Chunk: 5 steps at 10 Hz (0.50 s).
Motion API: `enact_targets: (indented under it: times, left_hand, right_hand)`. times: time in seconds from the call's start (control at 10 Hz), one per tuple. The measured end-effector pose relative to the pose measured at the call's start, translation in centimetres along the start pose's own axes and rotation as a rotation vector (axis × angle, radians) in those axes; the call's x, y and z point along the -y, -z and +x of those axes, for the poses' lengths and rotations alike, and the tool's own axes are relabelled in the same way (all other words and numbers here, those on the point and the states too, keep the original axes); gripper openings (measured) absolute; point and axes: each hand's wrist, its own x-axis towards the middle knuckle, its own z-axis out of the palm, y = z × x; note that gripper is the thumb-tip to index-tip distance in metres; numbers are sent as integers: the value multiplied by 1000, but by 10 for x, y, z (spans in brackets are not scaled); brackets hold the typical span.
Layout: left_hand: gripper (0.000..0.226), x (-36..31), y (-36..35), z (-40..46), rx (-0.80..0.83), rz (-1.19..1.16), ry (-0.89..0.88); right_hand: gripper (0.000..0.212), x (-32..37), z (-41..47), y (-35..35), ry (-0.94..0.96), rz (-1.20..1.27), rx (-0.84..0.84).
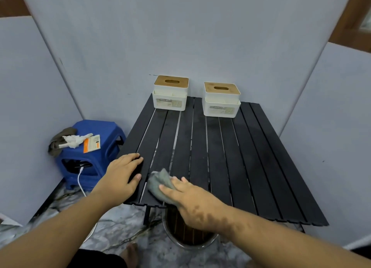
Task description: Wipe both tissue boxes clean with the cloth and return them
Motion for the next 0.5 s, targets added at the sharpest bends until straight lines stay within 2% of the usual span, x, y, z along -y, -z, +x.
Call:
enact_targets:
  times: [0.1,0.2,0.3,0.4,0.5]
  left_hand:
    - [72,-1,2,1,14,1,15]
    - [65,-4,5,1,41,19,35]
    - [65,-7,6,1,62,48,50]
    - [65,-8,9,0,52,49,55]
    - [56,-9,7,4,47,54,43]
  right_hand:
    - [70,-48,-29,19,-225,20,-40]
    - [69,-112,-63,48,-566,-11,-123]
    - [66,-161,-111,63,-822,-78,-178]
    - [63,-172,-141,60,-919,-111,-219]
    - [53,-154,-150,64,-898,-99,-369]
